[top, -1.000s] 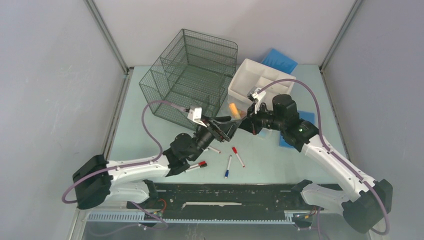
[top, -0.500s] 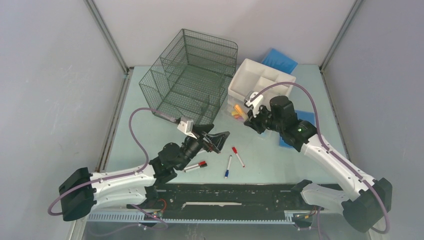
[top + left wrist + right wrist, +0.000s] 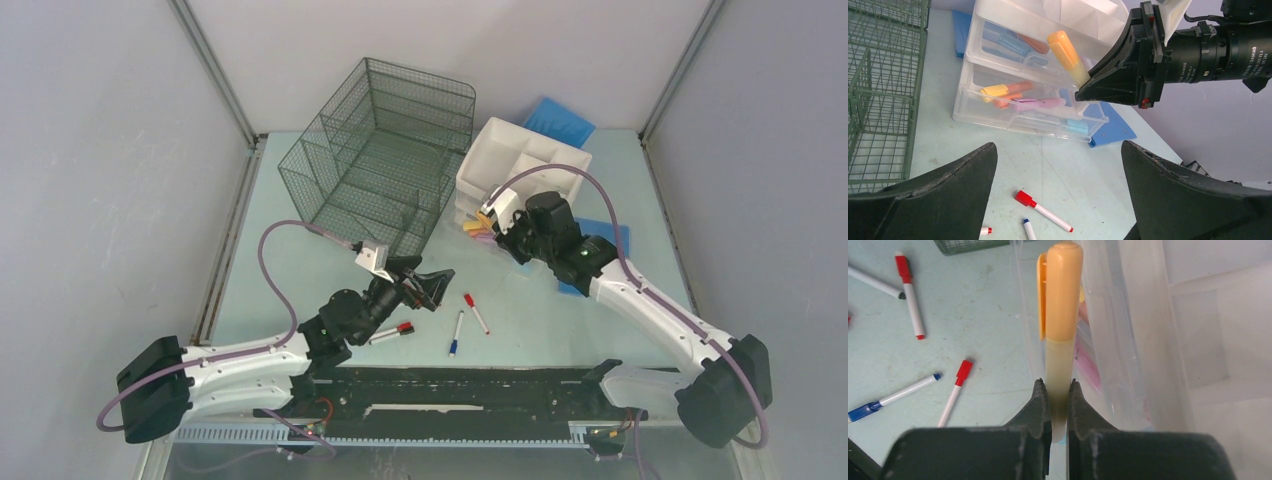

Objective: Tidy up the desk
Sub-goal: Place the stationery in the drawer.

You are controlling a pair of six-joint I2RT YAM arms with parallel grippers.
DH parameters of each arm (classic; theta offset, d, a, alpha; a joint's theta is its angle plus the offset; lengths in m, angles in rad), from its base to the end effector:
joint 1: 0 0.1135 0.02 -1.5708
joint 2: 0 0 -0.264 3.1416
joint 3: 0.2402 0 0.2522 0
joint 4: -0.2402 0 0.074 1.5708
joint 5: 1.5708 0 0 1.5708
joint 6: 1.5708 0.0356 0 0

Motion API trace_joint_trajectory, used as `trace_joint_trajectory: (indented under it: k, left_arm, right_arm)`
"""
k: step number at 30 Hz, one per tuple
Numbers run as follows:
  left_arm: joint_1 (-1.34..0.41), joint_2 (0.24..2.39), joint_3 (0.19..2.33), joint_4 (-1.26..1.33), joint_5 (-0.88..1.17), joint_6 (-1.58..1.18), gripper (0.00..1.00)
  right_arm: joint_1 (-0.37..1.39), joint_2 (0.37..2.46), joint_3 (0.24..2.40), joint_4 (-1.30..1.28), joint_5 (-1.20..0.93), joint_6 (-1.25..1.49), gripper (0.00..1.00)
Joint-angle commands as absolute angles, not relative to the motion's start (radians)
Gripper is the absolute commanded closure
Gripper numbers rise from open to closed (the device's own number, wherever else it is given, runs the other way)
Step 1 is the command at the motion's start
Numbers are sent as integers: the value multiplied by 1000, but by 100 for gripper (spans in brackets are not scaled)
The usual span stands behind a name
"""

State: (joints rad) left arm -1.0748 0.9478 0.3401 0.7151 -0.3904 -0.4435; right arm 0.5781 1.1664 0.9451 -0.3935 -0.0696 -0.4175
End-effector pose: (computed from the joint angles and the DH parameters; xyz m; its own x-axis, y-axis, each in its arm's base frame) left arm 0.1107 -0.1762 0.2488 -0.2256 -0.4168 -0.8805 0.5939 0.6576 -0.4635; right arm 0.2145 0.1429 0.2978 -0.2013 -0.6143 -0.7630 -0.7376 0.6075 -0.2946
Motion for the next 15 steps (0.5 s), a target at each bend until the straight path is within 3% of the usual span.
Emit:
trace_joint_trajectory:
  k: [1,15]
  left_arm:
    - [-1069,929,337,733,-418,-422,0]
    - [-1069,908,325,721,-427,-419,0]
  right_arm:
    - [586,1182,987,-376,-6,-436,90]
    - [588,1212,987,-359,81,-435,69]
